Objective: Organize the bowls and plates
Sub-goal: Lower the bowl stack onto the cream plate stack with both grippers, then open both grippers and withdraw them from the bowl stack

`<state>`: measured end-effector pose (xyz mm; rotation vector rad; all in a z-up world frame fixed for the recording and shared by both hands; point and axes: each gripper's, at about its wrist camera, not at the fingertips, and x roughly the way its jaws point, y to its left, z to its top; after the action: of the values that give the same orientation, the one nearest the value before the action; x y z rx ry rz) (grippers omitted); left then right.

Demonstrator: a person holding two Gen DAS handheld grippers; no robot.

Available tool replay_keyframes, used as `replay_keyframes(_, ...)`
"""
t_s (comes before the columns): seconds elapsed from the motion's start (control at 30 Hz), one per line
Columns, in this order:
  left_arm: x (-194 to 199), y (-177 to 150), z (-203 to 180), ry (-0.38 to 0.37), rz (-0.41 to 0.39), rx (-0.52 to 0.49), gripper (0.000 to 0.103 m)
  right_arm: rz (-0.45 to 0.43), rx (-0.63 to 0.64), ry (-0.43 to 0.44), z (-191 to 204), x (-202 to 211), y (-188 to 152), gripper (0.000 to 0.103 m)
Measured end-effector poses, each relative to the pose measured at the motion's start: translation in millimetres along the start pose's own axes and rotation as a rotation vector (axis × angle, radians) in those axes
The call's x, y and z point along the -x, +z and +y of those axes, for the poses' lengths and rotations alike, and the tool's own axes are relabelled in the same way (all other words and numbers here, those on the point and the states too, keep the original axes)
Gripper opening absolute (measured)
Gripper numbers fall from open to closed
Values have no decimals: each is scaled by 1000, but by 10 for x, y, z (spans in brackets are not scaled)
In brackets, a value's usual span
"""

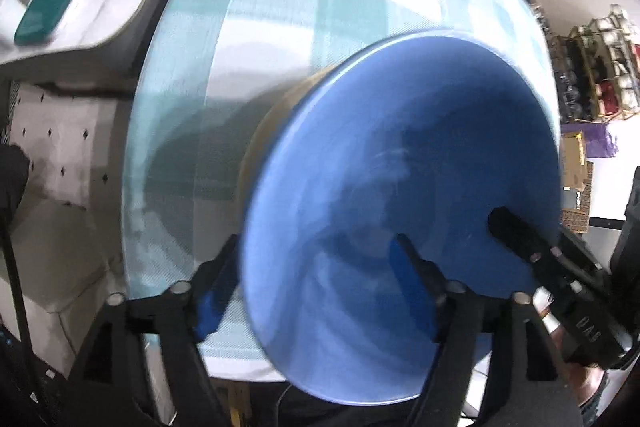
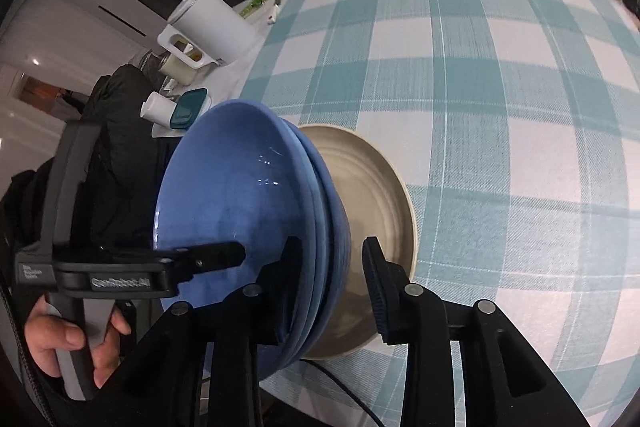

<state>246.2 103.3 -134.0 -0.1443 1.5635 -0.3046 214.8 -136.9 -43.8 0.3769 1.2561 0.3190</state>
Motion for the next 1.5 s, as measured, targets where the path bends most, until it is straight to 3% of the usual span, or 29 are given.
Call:
replay_keyframes(0.1,-2,-43,-40,18,-13,-20,77,-22,20,-6,20,57,-18,34)
replay_keyframes(0.17,65,-53,-96,68,-31,-37,77,-42,40,-7,33,108,-22,36)
replay_keyframes(0.3,254,-76,-203,124,-79,-69,77,-84,77,-4,52,241,-57,50)
replay_keyframes(0.4,460,-108,-243,151,-136,-60,77,-135,104,-6,43,391,-145,51)
replay_keyframes(0.47,578,-190,-217,160,-210,-65,78,-180,126,18,38,505,-229,55)
replay_keyframes(0.5,615,-248,-200,154,-253,-71,81,-208,127,29,19,551,-275,62)
replay_keyframes(0.53,660,-337,-220,162,-304,-78,92,-227,124,40,5,581,-310,69)
replay_keyframes(0.57,674,-406,-234,145,-334,-86,96,-253,117,57,-15,614,-358,72)
replay_keyframes(0.7,764,-777,-373,172,-505,-89,96,-370,175,57,30,764,-634,74)
replay_keyframes(0.77,779,-970,-437,180,-574,-84,96,-448,236,49,80,872,-799,80)
replay_keyframes(0.83,782,-1142,-486,192,-631,-77,99,-527,295,56,97,960,-985,95)
replay_keyframes(0.87,765,-1217,-505,214,-655,-76,103,-549,321,53,103,990,-1056,97)
replay_keyframes(0.97,693,-1489,-606,378,-748,-105,103,-606,359,4,81,1054,-1265,100)
replay_keyframes(1.03,688,-1622,-672,429,-802,-125,103,-637,345,-12,44,1107,-1404,101)
replay_keyframes(1.17,746,-1851,-724,396,-890,-151,103,-697,296,18,-44,1224,-1623,102)
replay_keyframes(1.3,874,-2059,-815,495,-1005,-140,103,-745,276,30,-68,1294,-1840,102)
replay_keyframes(1.5,931,-2201,-810,346,-1021,-156,103,-777,288,13,-7,1296,-2067,102)
